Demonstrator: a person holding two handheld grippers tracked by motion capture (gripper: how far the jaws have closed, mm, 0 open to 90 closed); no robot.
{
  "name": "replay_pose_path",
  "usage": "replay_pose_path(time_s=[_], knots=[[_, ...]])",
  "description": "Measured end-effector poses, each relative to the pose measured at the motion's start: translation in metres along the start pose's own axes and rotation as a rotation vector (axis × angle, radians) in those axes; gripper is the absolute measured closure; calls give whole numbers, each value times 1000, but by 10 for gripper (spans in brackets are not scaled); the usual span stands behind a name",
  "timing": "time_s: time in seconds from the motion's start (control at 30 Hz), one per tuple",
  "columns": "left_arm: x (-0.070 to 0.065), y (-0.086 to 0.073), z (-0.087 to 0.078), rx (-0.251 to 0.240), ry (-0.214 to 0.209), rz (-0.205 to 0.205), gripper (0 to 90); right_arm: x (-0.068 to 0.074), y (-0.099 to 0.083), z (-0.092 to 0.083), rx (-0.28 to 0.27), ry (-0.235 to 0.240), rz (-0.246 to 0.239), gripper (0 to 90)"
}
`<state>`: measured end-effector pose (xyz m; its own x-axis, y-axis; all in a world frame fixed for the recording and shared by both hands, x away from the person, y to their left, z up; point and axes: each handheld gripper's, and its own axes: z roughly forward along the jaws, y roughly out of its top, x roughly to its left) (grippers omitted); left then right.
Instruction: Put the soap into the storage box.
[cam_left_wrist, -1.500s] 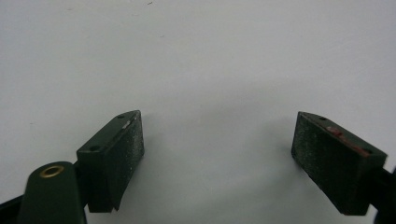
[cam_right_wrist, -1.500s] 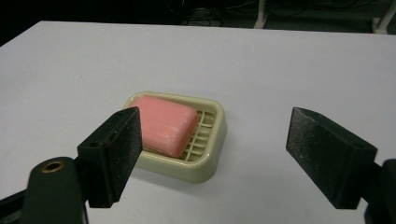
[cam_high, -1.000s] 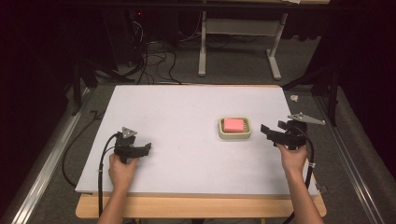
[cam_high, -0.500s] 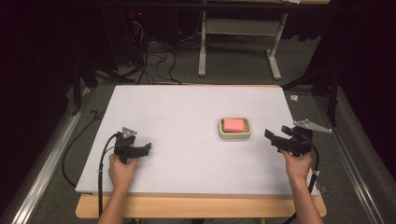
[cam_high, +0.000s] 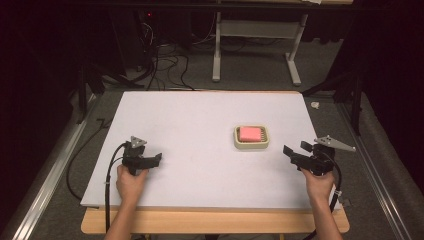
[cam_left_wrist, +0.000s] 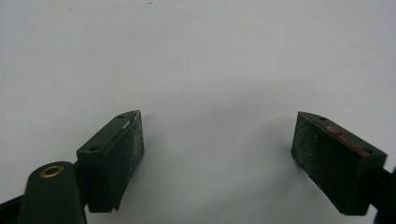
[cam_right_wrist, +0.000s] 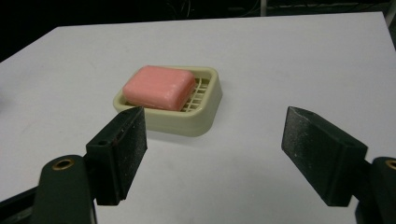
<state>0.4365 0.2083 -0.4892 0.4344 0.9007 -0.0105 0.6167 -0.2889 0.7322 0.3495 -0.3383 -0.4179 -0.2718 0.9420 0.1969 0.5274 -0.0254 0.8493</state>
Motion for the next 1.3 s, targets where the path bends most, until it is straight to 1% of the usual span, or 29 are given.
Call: replay_pose_path(time_s=[0.57, 0.87, 1.0, 1.3], knots=[[0, 0, 0, 0, 0, 0, 174, 6, -23, 11, 49, 25, 3, 237], [0, 0, 0, 0, 0, 0, 174, 8, -32, 19, 77, 20, -8, 242], [0, 0, 0, 0, 0, 1, 174, 10, -35, 22, 92, 16, -3, 244], [0, 0, 0, 0, 1, 1, 174, 13, -41, 31, 118, 0, -28, 247]])
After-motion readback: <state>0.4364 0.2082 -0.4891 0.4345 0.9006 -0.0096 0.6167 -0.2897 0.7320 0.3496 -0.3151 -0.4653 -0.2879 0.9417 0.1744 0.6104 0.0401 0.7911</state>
